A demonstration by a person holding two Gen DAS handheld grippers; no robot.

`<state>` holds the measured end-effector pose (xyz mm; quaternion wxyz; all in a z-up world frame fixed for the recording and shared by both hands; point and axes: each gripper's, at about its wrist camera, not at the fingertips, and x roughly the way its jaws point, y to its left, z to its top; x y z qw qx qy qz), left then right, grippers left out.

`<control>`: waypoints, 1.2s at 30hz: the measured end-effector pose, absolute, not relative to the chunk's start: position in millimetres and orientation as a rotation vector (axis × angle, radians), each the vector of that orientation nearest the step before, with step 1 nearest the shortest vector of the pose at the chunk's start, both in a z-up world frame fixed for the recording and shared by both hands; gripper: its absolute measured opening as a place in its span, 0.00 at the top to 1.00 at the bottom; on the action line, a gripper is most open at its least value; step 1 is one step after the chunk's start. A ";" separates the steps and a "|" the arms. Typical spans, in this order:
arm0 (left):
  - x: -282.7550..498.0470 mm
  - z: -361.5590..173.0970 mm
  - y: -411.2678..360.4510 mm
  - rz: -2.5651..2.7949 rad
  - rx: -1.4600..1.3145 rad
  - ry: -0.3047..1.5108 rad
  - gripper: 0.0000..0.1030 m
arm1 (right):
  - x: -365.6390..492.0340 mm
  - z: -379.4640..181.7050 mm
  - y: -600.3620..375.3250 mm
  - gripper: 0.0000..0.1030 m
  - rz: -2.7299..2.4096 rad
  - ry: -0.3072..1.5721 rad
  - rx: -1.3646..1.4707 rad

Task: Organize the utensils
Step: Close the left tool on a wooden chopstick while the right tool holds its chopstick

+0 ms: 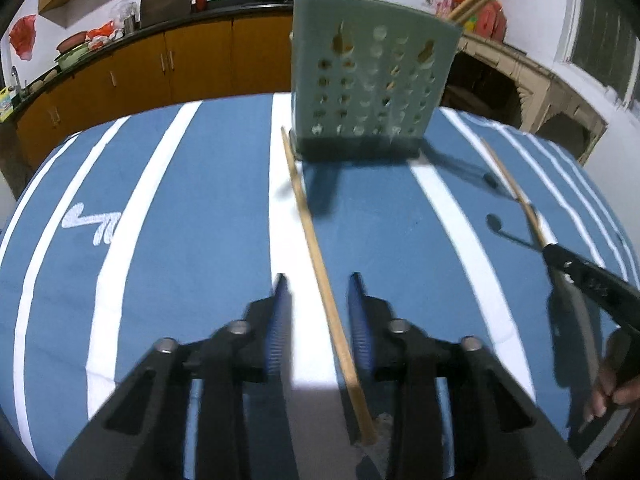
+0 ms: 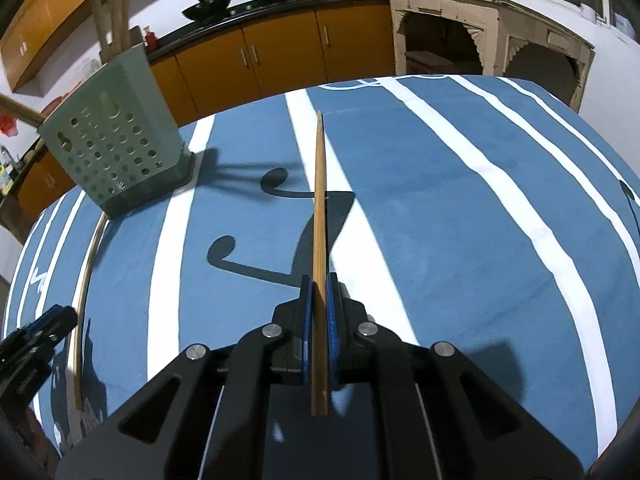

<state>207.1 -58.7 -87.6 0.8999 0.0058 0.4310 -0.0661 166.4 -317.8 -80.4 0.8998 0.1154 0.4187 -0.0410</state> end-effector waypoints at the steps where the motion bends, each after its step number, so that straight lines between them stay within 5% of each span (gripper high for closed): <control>1: 208.6 -90.2 -57.8 -0.134 0.010 0.904 0.87 | 166.3 -80.4 -314.5 0.92 -0.071 0.867 0.230; 15: 227.1 -89.3 8.6 0.017 -0.005 0.891 0.92 | 177.6 -78.2 -287.3 0.92 -0.007 0.867 0.139; 26: 224.9 -89.5 16.2 0.000 0.014 0.889 0.79 | 176.8 -77.8 -282.4 0.92 -0.008 0.866 0.105; 36: 224.0 -89.3 15.1 -0.001 0.013 0.890 0.78 | 176.5 -77.8 -280.4 0.92 -0.010 0.866 0.098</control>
